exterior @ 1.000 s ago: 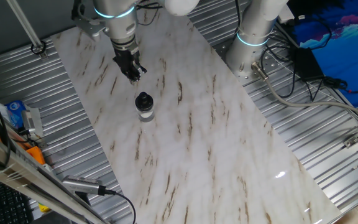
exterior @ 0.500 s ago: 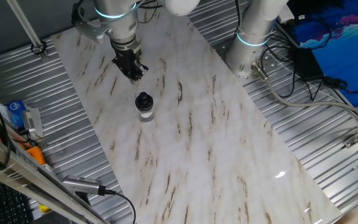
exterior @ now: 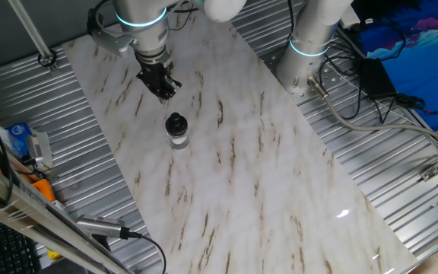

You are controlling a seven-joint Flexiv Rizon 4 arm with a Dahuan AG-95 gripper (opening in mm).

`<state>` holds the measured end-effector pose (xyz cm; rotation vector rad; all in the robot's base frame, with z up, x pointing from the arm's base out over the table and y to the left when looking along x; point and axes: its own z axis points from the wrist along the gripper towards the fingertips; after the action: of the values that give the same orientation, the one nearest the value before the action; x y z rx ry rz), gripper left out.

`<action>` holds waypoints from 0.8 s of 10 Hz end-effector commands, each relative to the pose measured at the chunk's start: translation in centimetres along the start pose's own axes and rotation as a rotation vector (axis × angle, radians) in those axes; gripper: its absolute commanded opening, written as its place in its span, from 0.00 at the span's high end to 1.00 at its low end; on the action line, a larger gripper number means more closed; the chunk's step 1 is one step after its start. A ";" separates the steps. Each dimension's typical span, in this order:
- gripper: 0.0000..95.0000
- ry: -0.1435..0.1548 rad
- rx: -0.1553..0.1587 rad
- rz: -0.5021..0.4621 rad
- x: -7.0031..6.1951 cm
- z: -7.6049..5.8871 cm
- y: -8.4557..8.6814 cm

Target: Unscrew the lid from the jar

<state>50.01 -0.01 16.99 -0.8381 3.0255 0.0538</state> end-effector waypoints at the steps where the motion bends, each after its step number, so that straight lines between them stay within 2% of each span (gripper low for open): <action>1: 1.00 0.001 -0.001 -0.008 0.0 0.0 0.0; 2: 1.00 -0.003 -0.008 -0.020 0.0 0.0 0.0; 4: 1.00 -0.030 -0.052 -0.055 0.8 -0.2 0.6; 8: 1.00 -0.029 -0.072 -0.087 2.9 -1.3 2.2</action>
<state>46.11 0.35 18.41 -0.9658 2.9702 0.1723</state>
